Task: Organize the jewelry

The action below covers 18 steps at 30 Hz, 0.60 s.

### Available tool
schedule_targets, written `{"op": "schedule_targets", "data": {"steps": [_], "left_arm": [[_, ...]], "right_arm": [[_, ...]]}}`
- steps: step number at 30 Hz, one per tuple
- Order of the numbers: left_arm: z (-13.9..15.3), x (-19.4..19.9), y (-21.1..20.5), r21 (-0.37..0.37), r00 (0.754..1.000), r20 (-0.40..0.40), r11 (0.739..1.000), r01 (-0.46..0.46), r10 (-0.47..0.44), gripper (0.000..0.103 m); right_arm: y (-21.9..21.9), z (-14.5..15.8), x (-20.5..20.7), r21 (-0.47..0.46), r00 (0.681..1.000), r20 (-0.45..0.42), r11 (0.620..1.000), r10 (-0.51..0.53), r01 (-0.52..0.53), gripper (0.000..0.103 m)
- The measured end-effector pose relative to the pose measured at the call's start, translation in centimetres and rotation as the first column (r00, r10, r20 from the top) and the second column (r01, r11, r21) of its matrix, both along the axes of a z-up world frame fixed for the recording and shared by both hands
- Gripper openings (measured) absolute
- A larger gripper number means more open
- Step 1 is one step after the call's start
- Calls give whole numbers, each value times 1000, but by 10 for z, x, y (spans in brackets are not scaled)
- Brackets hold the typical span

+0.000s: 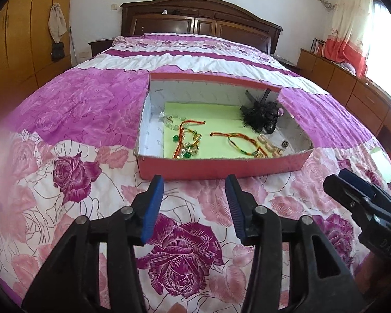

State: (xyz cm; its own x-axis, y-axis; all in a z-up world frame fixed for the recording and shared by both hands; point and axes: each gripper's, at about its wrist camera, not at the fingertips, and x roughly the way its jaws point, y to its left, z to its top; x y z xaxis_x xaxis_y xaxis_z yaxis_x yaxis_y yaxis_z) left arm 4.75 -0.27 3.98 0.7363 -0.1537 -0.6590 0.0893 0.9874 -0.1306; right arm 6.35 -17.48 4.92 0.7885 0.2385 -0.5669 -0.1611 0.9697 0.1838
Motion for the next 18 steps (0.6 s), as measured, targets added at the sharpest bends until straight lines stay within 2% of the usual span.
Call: {"op": "schedule_targets", "data": {"steps": [8, 18], "left_arm": [[-14, 2, 0, 9, 999, -21, 1000, -25, 25, 41], [-17, 1, -5, 31, 1000, -17, 999, -25, 25, 41]], "right_arm": [[0, -14, 0, -23, 1000, 1, 1000, -13, 13, 68], [0, -20, 1, -27, 1000, -1, 999, -23, 23, 68]]}}
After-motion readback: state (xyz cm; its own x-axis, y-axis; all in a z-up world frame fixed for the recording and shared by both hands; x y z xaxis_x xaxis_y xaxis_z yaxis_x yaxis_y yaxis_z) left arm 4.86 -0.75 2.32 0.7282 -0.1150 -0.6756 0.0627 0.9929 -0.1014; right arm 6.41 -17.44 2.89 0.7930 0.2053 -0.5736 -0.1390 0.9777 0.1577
